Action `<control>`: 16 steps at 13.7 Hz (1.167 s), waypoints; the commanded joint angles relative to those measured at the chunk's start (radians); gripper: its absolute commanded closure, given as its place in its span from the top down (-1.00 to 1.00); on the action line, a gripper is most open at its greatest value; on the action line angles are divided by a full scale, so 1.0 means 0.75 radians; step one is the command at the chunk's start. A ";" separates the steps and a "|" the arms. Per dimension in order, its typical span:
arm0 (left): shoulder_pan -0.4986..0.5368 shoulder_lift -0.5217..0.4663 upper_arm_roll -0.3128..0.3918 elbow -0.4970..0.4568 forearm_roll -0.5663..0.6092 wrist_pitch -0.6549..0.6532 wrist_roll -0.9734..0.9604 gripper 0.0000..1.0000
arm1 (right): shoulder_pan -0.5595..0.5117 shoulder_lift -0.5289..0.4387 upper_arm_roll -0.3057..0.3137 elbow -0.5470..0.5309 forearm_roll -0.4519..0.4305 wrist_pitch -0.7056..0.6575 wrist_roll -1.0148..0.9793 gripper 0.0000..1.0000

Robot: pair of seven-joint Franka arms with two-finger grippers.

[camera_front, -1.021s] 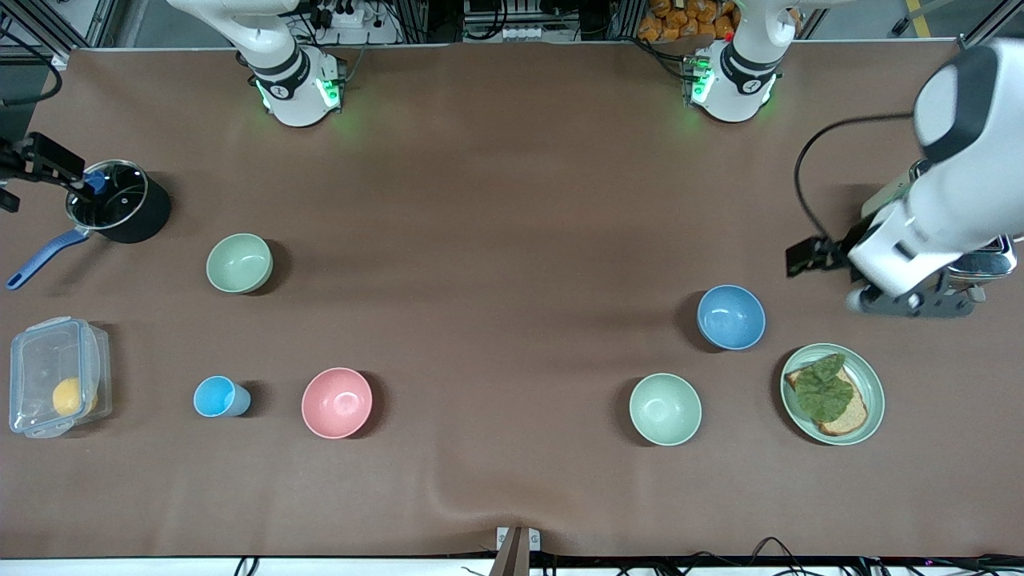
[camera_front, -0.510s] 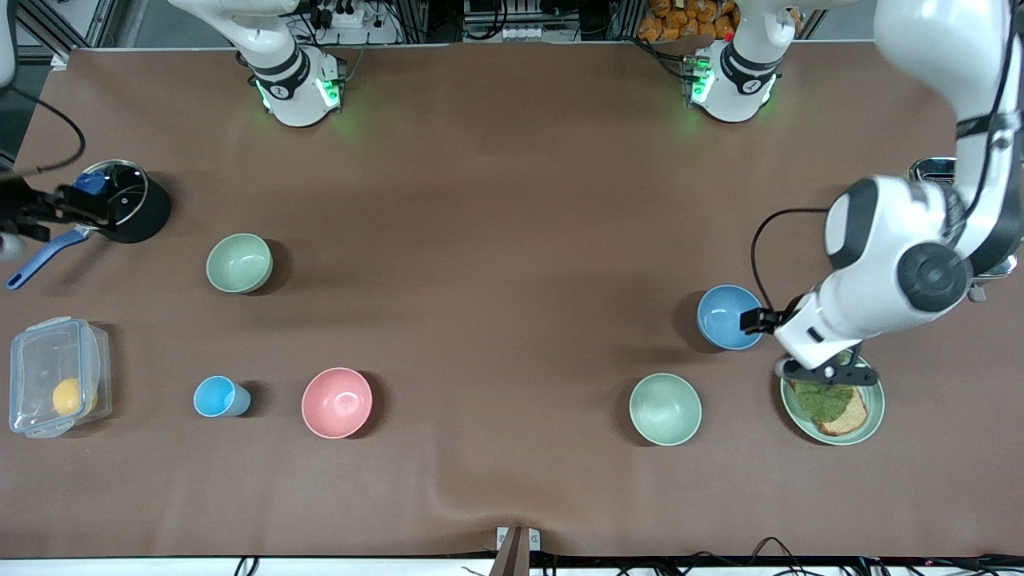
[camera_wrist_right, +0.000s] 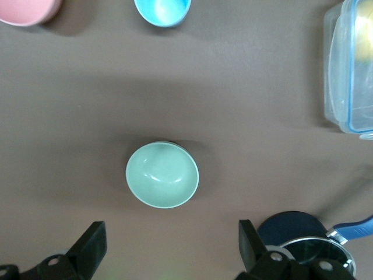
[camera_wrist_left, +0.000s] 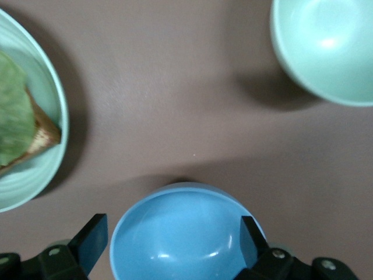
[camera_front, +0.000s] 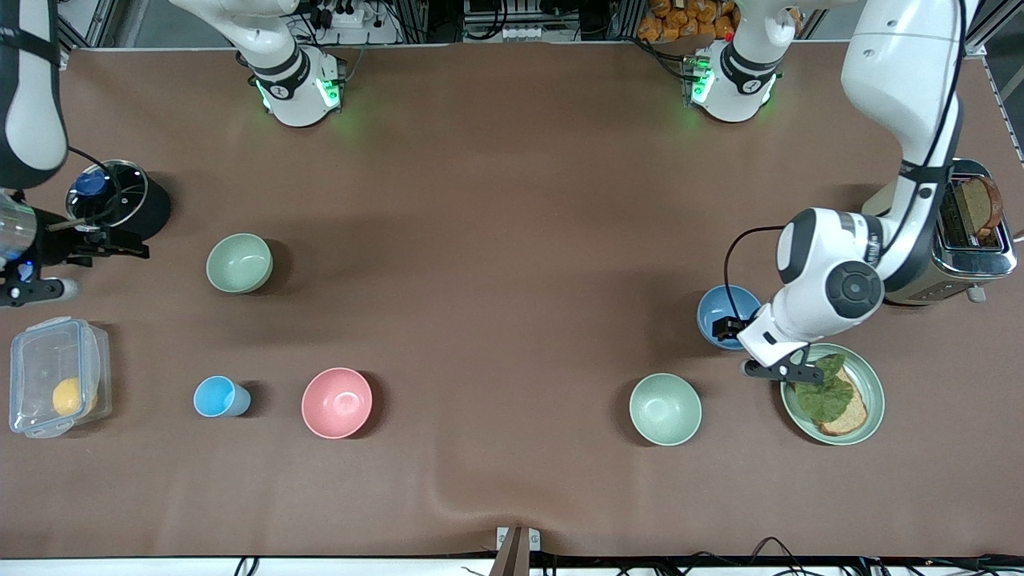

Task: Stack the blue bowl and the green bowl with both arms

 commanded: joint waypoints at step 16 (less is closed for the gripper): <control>0.045 -0.009 0.006 -0.039 0.040 0.076 0.021 1.00 | -0.105 0.008 0.019 -0.906 0.080 1.174 -0.236 0.82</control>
